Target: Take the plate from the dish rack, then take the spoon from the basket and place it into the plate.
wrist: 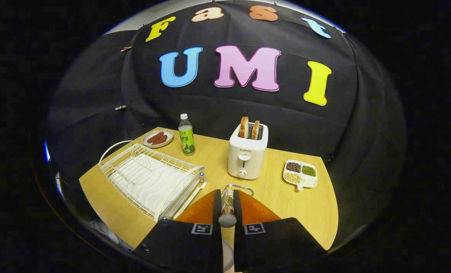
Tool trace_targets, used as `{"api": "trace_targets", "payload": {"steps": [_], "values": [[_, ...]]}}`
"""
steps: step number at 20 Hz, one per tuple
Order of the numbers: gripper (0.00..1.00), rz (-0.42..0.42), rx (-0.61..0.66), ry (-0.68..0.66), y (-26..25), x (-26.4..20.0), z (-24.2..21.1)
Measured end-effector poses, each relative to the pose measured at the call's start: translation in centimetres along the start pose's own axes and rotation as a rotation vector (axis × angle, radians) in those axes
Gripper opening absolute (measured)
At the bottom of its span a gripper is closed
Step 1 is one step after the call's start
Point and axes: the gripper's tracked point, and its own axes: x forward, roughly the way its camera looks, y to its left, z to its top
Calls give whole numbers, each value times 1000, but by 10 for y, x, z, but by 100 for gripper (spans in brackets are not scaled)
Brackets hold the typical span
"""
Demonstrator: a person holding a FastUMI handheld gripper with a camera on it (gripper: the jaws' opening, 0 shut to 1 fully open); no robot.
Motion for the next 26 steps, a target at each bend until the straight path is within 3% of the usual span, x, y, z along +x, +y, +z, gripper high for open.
{"api": "trace_targets", "payload": {"steps": [12,26], "values": [[15,-36,47,15,41,-48,-33],[15,-8,77,121,52,-45,-123]]}}
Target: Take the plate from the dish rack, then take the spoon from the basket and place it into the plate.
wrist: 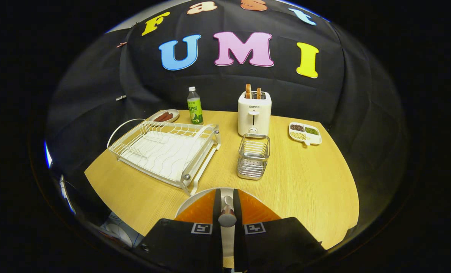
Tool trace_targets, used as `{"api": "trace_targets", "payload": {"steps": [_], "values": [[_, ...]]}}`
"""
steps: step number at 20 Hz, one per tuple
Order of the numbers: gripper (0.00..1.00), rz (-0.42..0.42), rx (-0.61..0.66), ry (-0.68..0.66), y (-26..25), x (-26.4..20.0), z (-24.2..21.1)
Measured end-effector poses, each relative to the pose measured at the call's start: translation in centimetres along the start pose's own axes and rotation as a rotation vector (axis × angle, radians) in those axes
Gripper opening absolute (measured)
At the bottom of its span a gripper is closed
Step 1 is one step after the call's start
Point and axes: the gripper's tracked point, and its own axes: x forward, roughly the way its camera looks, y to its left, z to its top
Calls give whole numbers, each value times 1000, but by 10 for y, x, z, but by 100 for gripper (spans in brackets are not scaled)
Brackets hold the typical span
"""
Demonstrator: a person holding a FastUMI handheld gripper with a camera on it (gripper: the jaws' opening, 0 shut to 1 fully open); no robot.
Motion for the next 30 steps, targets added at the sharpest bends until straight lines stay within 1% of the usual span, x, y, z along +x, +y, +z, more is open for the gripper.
{"api": "trace_targets", "payload": {"steps": [6,9,13,14,17,19,24,30], "values": [[19,-4,6,53,5,6,-20],[20,4,13,110,11,7,-38],[21,4,9,116,12,8,-41],[22,7,16,111,14,7,-38],[77,-2,42,85,8,7,-27],[99,-20,63,52,0,2,-10],[98,-100,54,-90,-28,-27,57],[98,-183,49,-256,-54,-80,140]]}}
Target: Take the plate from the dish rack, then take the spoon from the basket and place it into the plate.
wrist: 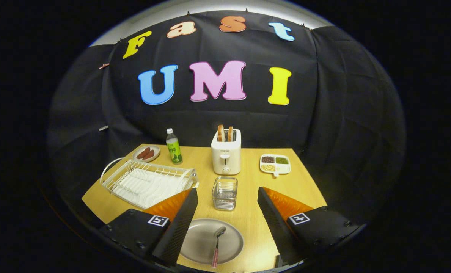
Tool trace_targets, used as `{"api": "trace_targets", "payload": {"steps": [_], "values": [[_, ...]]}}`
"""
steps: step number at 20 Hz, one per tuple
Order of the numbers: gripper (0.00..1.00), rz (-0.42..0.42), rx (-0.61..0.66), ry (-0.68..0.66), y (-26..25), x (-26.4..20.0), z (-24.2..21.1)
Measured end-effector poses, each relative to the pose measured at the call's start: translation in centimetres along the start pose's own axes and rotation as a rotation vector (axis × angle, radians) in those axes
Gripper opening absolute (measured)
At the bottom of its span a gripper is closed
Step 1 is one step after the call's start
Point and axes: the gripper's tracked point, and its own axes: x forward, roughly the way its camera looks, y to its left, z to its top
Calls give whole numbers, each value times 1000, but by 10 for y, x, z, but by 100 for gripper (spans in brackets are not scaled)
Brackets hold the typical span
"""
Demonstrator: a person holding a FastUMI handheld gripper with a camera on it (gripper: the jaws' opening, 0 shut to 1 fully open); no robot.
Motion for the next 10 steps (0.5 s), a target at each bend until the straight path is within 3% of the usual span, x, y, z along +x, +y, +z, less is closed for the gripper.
{"api": "trace_targets", "payload": {"steps": [10], "values": [[98,-73,113,-187,-45,-49,84]]}}
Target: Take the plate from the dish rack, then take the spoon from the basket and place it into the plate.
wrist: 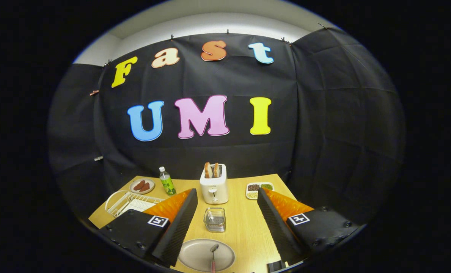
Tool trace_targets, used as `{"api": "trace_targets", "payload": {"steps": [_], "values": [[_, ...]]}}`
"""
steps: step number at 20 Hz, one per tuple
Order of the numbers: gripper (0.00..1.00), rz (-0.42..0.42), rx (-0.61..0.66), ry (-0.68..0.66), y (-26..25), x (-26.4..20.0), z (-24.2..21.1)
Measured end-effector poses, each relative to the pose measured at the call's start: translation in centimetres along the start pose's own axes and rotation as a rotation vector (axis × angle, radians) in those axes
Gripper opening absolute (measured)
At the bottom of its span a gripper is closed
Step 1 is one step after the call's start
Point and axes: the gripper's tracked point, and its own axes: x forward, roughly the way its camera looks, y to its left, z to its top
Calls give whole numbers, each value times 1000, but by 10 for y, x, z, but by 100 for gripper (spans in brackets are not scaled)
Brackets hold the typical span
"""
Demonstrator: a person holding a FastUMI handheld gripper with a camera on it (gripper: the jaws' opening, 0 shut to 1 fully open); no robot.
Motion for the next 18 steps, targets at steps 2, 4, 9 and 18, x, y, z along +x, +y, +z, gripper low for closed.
{"api": "trace_targets", "payload": {"steps": [2,4,9,18], "values": [[98,-43,35,-67,-24,-8,15],[98,-44,73,-91,-37,-16,13],[99,11,64,16,-65,-24,-40],[98,20,47,-16,-62,-13,-42]]}}
